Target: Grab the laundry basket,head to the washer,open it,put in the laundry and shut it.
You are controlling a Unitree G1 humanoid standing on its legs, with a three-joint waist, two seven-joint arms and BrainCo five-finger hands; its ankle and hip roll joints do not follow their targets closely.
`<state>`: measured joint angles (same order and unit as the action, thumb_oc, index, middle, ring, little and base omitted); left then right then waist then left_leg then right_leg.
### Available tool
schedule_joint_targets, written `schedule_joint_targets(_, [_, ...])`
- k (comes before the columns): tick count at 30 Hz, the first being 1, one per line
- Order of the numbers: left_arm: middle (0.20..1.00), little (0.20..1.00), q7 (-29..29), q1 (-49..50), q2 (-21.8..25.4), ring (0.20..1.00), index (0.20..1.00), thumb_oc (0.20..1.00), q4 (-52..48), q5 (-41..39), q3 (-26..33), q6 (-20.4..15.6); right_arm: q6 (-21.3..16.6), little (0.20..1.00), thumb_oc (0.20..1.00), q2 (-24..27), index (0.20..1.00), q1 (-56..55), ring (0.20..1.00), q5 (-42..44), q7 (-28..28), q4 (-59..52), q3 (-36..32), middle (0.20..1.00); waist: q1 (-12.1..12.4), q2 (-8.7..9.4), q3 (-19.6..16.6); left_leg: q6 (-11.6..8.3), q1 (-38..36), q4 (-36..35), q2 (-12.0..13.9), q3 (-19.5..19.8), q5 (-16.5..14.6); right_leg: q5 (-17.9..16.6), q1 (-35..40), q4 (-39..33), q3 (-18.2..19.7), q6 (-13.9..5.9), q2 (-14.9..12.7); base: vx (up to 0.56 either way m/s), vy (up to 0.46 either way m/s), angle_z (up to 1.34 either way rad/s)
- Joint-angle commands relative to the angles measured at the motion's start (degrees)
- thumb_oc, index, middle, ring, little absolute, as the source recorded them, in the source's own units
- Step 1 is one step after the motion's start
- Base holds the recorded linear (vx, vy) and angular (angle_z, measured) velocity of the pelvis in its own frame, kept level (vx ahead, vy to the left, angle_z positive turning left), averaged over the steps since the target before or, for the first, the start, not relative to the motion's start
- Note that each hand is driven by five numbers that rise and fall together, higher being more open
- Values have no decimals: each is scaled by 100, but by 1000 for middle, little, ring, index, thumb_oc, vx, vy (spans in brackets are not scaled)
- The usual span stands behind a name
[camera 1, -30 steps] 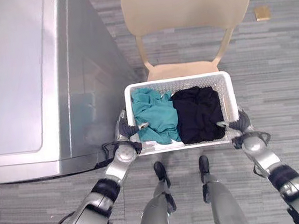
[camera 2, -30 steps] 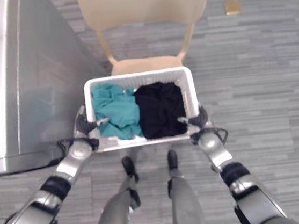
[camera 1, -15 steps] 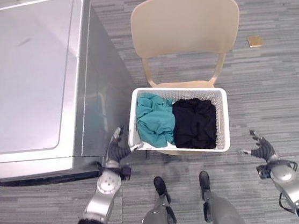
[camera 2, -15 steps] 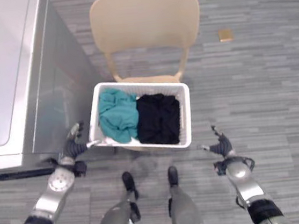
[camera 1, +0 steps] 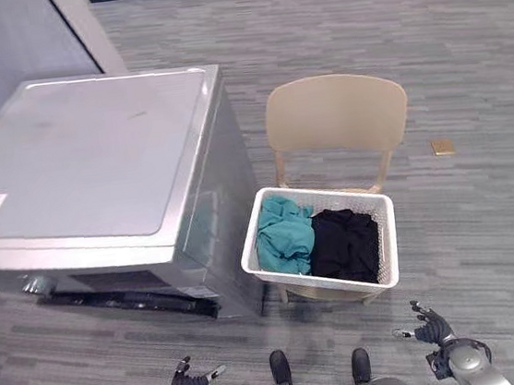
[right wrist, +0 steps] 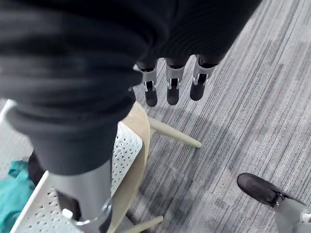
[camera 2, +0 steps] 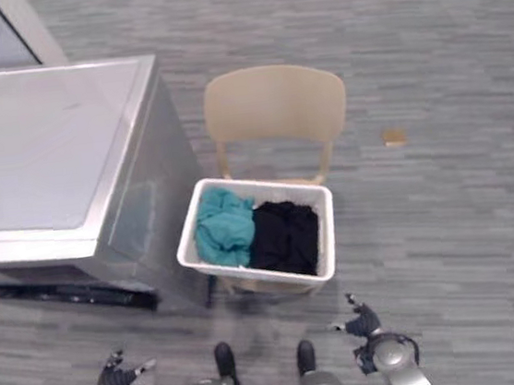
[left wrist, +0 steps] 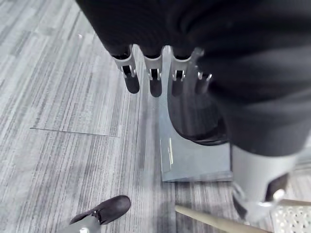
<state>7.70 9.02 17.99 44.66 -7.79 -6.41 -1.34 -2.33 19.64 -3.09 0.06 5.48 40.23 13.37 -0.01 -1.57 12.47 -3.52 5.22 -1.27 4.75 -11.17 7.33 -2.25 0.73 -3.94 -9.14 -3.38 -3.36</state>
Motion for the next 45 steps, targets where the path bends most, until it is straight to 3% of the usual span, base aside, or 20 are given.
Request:
schedule_joint_targets(1, [1000, 1000, 310, -550, 66, 1000, 1000, 1000, 91, -92, 9, -229, -152, 1000, 1000, 80, 1000, 351, 1000, 29, 212, -143, 231, 1000, 99, 246, 328, -106, 566, 927, 37, 26, -626, 611, -456, 533, -177, -93, -264, -181, 81, 66])
schedule_joint_targets(3, [1000, 1000, 345, -614, 36, 1000, 1000, 1000, 130, -115, 8, -236, -142, 1000, 1000, 65, 1000, 398, 1000, 35, 208, -124, 273, 1000, 80, 269, 329, -106, 545, 977, 135, -21, -712, 542, -529, 518, -260, -124, -382, -75, 149, 48])
schedule_joint_targets(7, [1000, 1000, 412, -753, -52, 1000, 1000, 1000, 114, -116, -152, -279, -100, 1000, 1000, 51, 1000, 484, 1000, 52, 210, -124, 288, 1000, -44, 305, 246, -220, 242, 964, 867, -159, -647, 446, -472, 490, -656, -298, -874, 11, 279, 36])
schedule_joint_targets(8, [1000, 1000, 412, -753, -52, 1000, 1000, 1000, 114, -116, -152, -279, -100, 1000, 1000, 51, 1000, 484, 1000, 52, 210, -124, 288, 1000, -45, 305, 246, -220, 242, 964, 867, -159, -647, 446, -471, 490, -657, -298, -874, 99, 253, 70])
schedule_joint_targets(10, [1000, 1000, 384, -789, -46, 1000, 1000, 1000, -62, -149, -268, -282, -61, 1000, 1000, 18, 1000, 380, 1000, 131, 235, -146, 171, 1000, -111, 239, 141, -429, 137, 830, 1136, -218, -591, 475, -291, 478, -886, -462, -1127, 150, 375, 79])
schedule_joint_targets(11, [1000, 1000, 384, -789, -46, 1000, 1000, 1000, -62, -149, -268, -282, -61, 1000, 1000, 18, 1000, 379, 1000, 131, 235, -146, 171, 1000, -112, 239, 141, -429, 137, 829, 1136, -217, -591, 475, -291, 478, -887, -462, -1127, 181, 535, 85])
schedule_joint_targets(12, [1000, 1000, 341, -849, -40, 1000, 1000, 1000, -54, -79, -362, -296, -49, 1000, 1000, -54, 1000, 367, 1000, 165, 226, -144, 82, 1000, -109, 216, 48, -450, 160, 652, 960, -90, -717, 374, -187, 423, -976, -591, -1354, 113, 314, 83])
schedule_joint_targets(14, [1000, 1000, 330, -884, -20, 1000, 1000, 1000, -86, -63, -393, -294, -63, 1000, 1000, -87, 1000, 405, 1000, 174, 234, -154, 96, 1000, -89, 256, 63, -401, 244, 713, 798, 14, -832, 272, -252, 498, -945, -630, -1493, 67, 370, 77])
schedule_joint_targets(17, [1000, 1000, 321, -1070, 206, 1000, 1000, 1000, -184, 55, -451, -262, -27, 1000, 1000, -231, 1000, 546, 1000, 211, 254, -212, 150, 1000, -37, 348, 171, -116, 550, 816, 349, 167, -952, 65, -736, 1036, -628, -551, -1766, -55, 367, 26])
schedule_joint_targets(18, [1000, 1000, 338, -1113, 254, 1000, 1000, 1000, -178, 83, -463, -258, -42, 1000, 1000, -243, 1000, 587, 1000, 202, 256, -267, 219, 1000, -49, 330, 211, -45, 525, 776, 261, 204, -968, 110, -882, 1268, -399, -479, -1658, 50, 400, 50])
schedule_joint_targets(19, [1000, 1000, 383, -1093, 286, 1000, 1000, 1000, -240, 104, -450, -261, -59, 1000, 1000, -242, 1000, 662, 1000, 147, 245, -455, 348, 1000, -71, 266, 243, 86, 375, 620, 98, 226, -953, 339, -1138, 1717, 45, -344, -1192, 90, 410, 47])
schedule_joint_targets(21, [1000, 1000, 393, -1055, 271, 1000, 1000, 1000, -266, 105, -456, -272, -112, 1000, 1000, -226, 1000, 764, 1000, 159, 216, -634, 529, 1000, -60, 179, 245, 178, 122, 375, -63, 213, -892, 668, -1217, 1967, 91, -219, -674, 100, 271, 16])
schedule_joint_targets(22, [1000, 1000, 393, -1054, 270, 1000, 1000, 1000, -267, 105, -456, -272, -112, 1000, 1000, -225, 1000, 764, 1000, 159, 216, -634, 529, 1000, -61, 180, 252, 177, 111, 370, -64, 213, -892, 674, -1211, 1974, 91, -218, -676, 91, 131, 7])
schedule_joint_targets(23, [1000, 1000, 410, -1035, 279, 1000, 1000, 1000, -295, 57, -449, -276, -165, 1000, 1000, -218, 1000, 909, 1000, 187, 215, -842, 701, 1000, 8, 187, 267, 207, -18, 207, -252, 261, -848, 861, -1147, 1773, -130, -135, -302, 75, 78, 20])
schedule_joint_targets(25, [1000, 1000, 383, -964, 270, 1000, 1000, 1000, -351, 56, -412, -290, -162, 1000, 1000, -235, 1000, 914, 1000, 181, 173, -932, 731, 1000, 54, 187, 239, 195, -104, 118, -340, 309, -835, 904, -963, 1581, -257, -139, -321, 75, 32, 46])
schedule_joint_targets(26, [1000, 1000, 400, -810, 168, 1000, 1000, 1000, -444, 18, -370, -284, -196, 1000, 1000, -222, 1000, 1147, 1000, 196, 175, -1172, 915, 1000, 126, 172, 106, 208, -97, -41, -514, 505, -775, 829, -952, 1300, 213, -168, -74, 49, -39, 73])
schedule_joint_targets(28, [1000, 1000, 393, -764, 103, 1000, 1000, 1000, -400, -50, -409, -296, -233, 1000, 1000, -285, 1000, 1416, 1000, 220, 218, -1152, 1109, 1000, 267, 118, 30, 202, -34, -144, -546, 469, -722, 750, -872, 1060, 6, -160, -158, 59, -13, 100])
schedule_joint_targets(36, [1000, 1000, 363, -697, 69, 1000, 1000, 1000, -269, -50, -491, -289, -220, 1000, 1000, -343, 1000, 1849, 1000, 161, 395, -1155, 1287, 1000, 467, -17, -21, 195, 0, -373, -528, 576, -508, 596, -720, 524, -128, -198, -142, 32, -18, 13])
schedule_joint_targets(41, [1000, 1000, 521, -695, 106, 1000, 1000, 1000, -443, -26, -513, -377, -232, 1000, 1000, -94, 1000, 2181, 1000, -137, 1132, -1419, 743, 1000, 563, -105, 156, 145, 213, -373, -527, 682, -419, 534, -793, 438, -248, -237, -203, -41, 26, 10])
schedule_joint_targets(45, [1000, 1000, 542, -741, 135, 1000, 1000, 1000, -433, -45, -556, -388, -254, 1000, 1000, -140, 1000, 2234, 1000, 60, 1128, -1401, 745, 1000, 593, -109, 236, 138, 333, -373, -531, 720, -389, 511, -916, 493, -244, -246, -230, -62, 27, 14])
